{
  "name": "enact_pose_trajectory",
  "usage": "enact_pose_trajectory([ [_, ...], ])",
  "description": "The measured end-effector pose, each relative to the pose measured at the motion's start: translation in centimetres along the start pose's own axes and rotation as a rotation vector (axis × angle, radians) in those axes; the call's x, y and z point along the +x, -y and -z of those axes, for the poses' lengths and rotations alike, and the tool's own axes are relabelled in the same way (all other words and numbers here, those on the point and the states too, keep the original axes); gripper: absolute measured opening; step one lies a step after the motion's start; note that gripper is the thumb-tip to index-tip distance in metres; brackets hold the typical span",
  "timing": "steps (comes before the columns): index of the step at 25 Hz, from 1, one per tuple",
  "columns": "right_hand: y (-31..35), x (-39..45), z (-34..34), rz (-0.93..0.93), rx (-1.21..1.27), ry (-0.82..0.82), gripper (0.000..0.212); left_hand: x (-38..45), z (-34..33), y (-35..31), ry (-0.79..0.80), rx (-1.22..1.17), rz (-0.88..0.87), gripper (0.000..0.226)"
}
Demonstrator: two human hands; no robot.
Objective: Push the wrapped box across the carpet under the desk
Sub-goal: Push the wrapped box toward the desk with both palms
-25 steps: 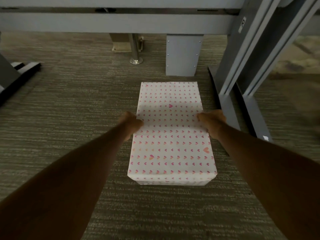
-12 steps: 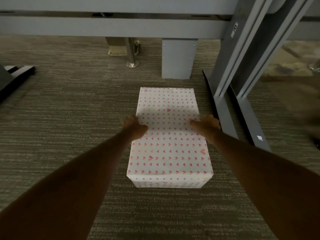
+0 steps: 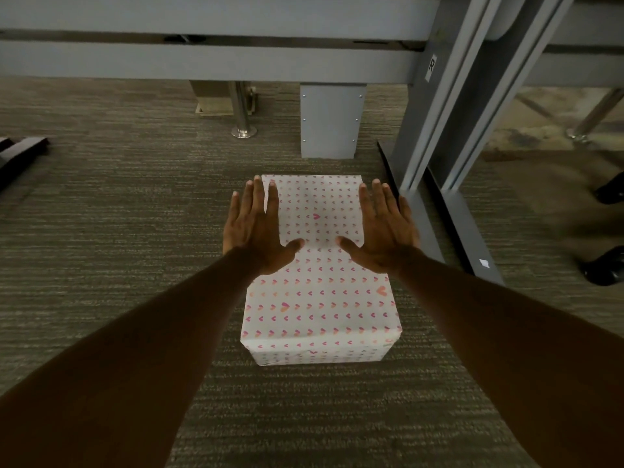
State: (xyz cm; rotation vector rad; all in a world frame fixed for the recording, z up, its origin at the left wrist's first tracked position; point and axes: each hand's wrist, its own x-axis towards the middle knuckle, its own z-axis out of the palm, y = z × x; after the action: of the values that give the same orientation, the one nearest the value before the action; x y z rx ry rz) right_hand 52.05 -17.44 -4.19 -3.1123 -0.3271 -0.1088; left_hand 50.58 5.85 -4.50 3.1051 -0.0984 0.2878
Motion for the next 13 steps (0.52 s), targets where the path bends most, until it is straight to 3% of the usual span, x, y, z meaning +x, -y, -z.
enact_pose_trajectory([
  [13, -0.37, 0.29, 0.68, -0.022, 0.005, -0.02, 0.112, 0.38, 0.44, -0.66, 0.004, 0.007, -0.024, 0.114],
])
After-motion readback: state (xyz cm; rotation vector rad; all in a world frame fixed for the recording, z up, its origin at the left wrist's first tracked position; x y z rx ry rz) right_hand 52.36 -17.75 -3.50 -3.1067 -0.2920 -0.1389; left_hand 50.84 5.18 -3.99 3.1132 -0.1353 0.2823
